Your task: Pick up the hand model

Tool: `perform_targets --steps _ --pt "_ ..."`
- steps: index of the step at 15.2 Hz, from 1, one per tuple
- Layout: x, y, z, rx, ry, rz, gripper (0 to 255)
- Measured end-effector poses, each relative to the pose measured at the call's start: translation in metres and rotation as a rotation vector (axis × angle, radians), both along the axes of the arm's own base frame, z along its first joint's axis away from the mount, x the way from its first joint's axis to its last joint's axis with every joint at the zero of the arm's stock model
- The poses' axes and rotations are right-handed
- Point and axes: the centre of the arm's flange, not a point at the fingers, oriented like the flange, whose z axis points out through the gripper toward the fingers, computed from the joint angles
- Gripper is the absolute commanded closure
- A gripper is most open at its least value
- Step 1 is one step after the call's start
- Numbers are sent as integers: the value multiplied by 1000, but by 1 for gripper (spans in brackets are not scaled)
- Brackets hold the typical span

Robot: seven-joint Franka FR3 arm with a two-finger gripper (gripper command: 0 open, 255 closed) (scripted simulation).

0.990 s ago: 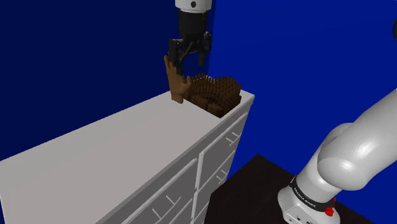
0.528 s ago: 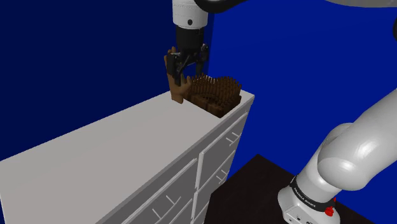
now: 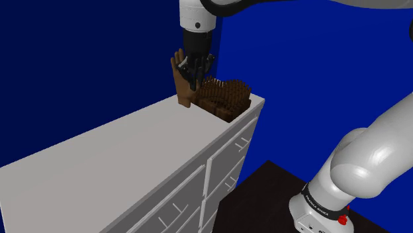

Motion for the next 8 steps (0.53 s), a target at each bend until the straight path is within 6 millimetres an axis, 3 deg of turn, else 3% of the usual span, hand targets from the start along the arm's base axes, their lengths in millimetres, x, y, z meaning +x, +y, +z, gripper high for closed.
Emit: perform_targets --steps 4,8 --pt "1 0 3 0 1 0 255" --pt "1 0 22 0 1 -1 255"
